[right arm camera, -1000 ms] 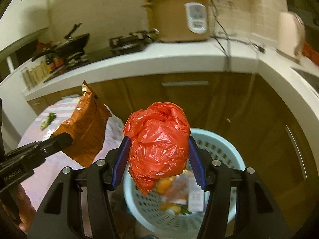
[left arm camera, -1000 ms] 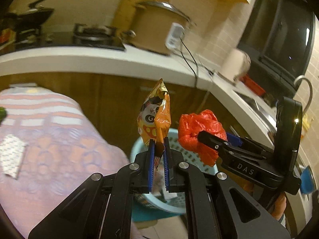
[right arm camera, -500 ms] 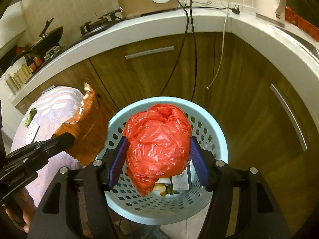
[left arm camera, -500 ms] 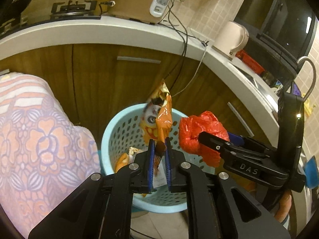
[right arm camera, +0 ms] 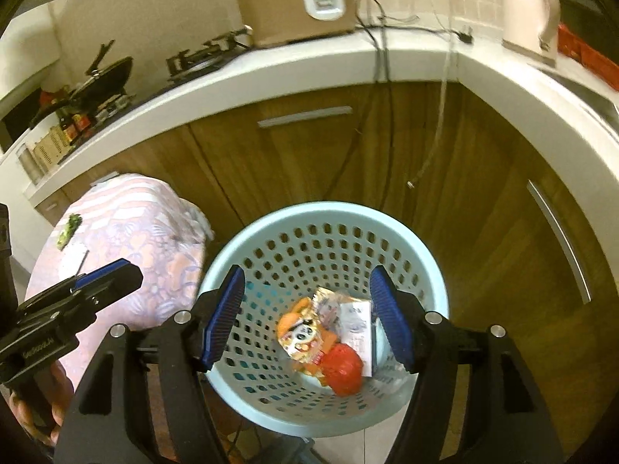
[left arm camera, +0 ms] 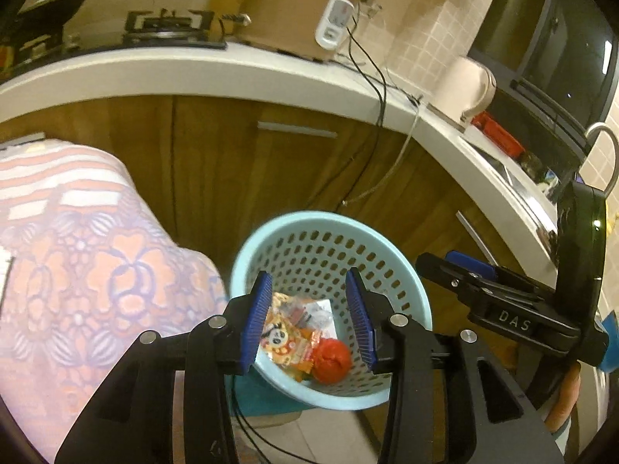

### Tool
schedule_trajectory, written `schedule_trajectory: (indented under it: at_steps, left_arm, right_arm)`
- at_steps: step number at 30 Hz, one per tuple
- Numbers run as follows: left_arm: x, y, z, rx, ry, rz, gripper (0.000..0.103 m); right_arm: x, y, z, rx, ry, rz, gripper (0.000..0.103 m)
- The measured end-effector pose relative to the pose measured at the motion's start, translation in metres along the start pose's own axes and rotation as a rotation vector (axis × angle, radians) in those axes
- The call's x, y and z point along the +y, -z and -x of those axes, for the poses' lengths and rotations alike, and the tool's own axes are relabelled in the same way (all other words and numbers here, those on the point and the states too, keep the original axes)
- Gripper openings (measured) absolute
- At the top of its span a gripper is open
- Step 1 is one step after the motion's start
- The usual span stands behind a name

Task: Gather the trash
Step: 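Carry the snack bag and red bag over the basket and release both, then move both open tools back to the green stalk and white paper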

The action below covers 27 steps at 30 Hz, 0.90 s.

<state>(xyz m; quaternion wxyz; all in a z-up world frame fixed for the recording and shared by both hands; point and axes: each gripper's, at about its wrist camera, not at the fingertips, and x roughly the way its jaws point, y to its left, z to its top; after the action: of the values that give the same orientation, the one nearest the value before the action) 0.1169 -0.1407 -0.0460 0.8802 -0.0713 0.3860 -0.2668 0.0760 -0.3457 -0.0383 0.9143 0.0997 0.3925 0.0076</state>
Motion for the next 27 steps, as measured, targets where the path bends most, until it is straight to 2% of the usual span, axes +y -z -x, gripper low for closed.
schedule_trajectory:
  at_steps: [6,10,18,23,27]
  left_arm:
    - [0.027,-0.006,0.049,-0.096,-0.039,0.047,0.039]
    - [0.058,-0.009,0.088,-0.162,-0.093,0.098,0.039]
    - [0.136,-0.007,0.172,-0.268,-0.263,0.209,0.039]
    - [0.184,-0.002,0.209,-0.299,-0.348,0.281,0.039]
    - [0.219,0.000,0.224,-0.292,-0.405,0.315,0.039]
  right_arm:
    - [0.053,-0.012,0.016,-0.051,-0.084,0.075,0.064]
    - [0.095,-0.020,0.022,-0.078,-0.149,0.138,0.064]
    - [0.195,-0.031,0.021,-0.101,-0.272,0.279,0.064]
    - [0.262,-0.027,0.013,-0.100,-0.348,0.377,0.064]
    - [0.304,-0.018,-0.005,-0.056,-0.414,0.423,0.064]
